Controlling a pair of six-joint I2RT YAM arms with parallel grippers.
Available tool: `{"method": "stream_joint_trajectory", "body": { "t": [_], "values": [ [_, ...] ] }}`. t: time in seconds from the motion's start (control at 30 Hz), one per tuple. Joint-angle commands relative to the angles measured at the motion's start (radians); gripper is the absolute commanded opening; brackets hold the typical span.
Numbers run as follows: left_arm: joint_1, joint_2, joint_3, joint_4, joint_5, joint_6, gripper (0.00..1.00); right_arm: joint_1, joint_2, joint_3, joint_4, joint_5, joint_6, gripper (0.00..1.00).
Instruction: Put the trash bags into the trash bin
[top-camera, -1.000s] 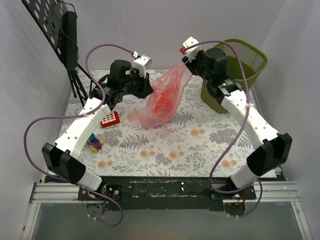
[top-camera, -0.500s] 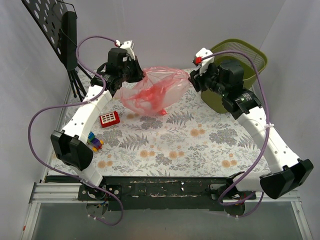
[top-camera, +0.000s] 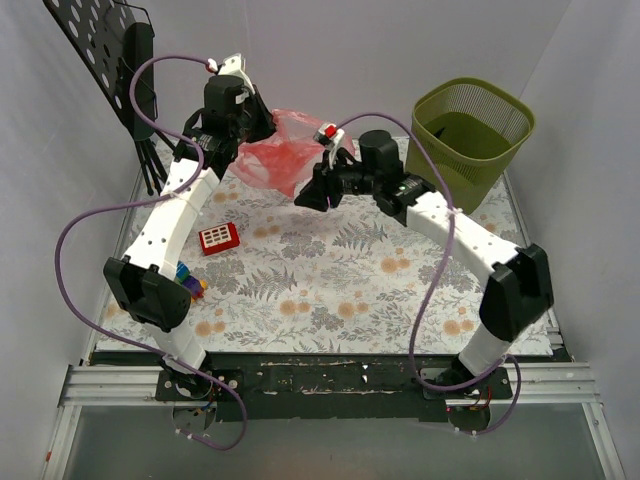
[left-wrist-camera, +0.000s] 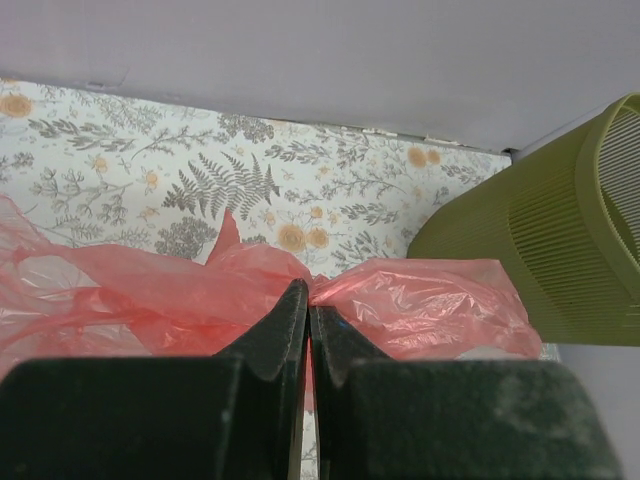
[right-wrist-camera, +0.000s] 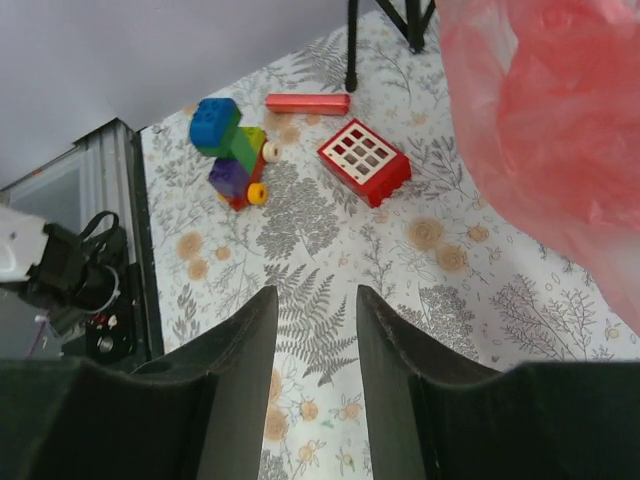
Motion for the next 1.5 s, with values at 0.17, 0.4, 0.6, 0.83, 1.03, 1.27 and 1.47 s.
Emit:
{"method": "stream_joint_trajectory", "body": {
  "t": [0.17, 0.4, 0.6, 0.83, 1.03, 1.27, 1.47],
  "values": [
    [-0.003, -0.077, 0.002, 0.005, 0.045, 0.038, 0.0, -0.104, 0.251, 0.326, 0.144, 0.281, 0.098, 0.46],
    [-0.003, -0.107, -0.052, 0.032, 0.157, 0.044, 0.0, -0.202, 0.268, 0.342, 0.128, 0.346, 0.006, 0.46],
    [0.0, -0.073, -0.046, 0.028, 0.123, 0.024, 0.0, -0.187, 0.095, 0.126, 0.168, 0.125, 0.032, 0.47],
    [0.002, -0.042, -0.044, 0.025, 0.102, -0.018, 0.0, -0.125, 0.023, 0.06, 0.15, 0.046, 0.208, 0.64],
    [0.002, -0.024, -0.013, 0.021, 0.107, -0.027, 0.0, -0.039, 0.131, 0.182, 0.087, 0.238, 0.343, 0.74],
    [0.002, -0.053, 0.005, 0.024, 0.12, 0.004, 0.0, -0.03, 0.264, 0.325, 0.006, 0.397, 0.435, 0.8],
    [0.002, -0.076, 0.003, 0.022, 0.136, 0.027, 0.0, -0.035, 0.291, 0.337, -0.013, 0.476, 0.443, 0.76]
  ]
}}
